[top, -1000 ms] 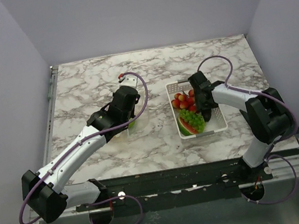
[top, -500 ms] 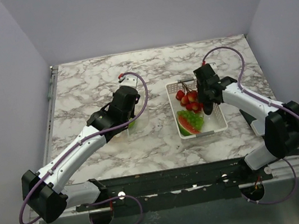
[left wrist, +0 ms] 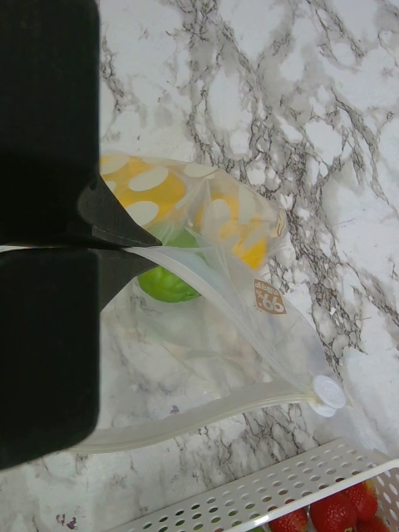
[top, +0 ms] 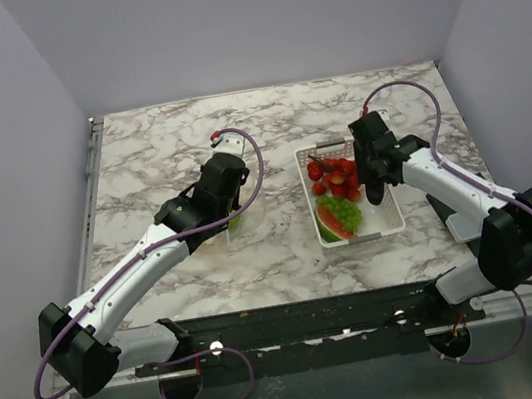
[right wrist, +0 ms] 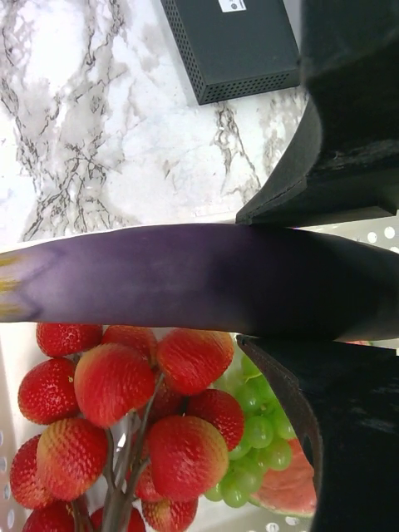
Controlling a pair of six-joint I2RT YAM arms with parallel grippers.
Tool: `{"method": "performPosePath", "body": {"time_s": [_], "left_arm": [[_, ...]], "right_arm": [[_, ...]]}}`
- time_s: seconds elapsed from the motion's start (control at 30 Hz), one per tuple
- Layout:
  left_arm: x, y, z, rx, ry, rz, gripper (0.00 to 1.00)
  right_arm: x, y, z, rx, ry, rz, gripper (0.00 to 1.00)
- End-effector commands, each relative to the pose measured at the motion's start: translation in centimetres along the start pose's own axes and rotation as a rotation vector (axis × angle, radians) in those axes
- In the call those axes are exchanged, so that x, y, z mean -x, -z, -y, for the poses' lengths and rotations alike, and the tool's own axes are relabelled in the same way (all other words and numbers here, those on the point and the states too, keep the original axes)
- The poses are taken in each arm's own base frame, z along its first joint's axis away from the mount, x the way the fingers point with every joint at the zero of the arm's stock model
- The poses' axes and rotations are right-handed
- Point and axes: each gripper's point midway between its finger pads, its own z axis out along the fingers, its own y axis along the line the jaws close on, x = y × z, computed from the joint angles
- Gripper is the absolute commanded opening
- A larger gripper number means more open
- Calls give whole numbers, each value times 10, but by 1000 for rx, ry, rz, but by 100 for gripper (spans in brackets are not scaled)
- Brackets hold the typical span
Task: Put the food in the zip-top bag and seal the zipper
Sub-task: Pick up the fake vegetable from the bin, then place the fake vegetable in the zipper food storage bag.
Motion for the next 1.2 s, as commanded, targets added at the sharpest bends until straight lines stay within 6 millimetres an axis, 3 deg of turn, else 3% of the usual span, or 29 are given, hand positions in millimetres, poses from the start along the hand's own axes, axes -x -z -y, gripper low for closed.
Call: {"method": "performPosePath", "body": {"time_s": [0.0,0.1,0.27,0.63,0.93,1.17], "left_arm": [[-2,0,5,-26,-1,3,0],[-2,0,5,-25,-1,2,0],[-2,0,5,-25,-1,1,0],[-1,0,5,-23,1,4,0],[-1,1,4,-22,3,6,0],[-1,1,4,-23,5,7,0]], "right_arm": [[18,21,7,6,-5,50,37],[23,30,4,42,-10,66,36],[33,53,-18,212,-29,117,36],[52,137,-73,679,2,238,32],[35,188,-117,1027,91,214,31],[22,209,-139,1168,124,196,30]]}}
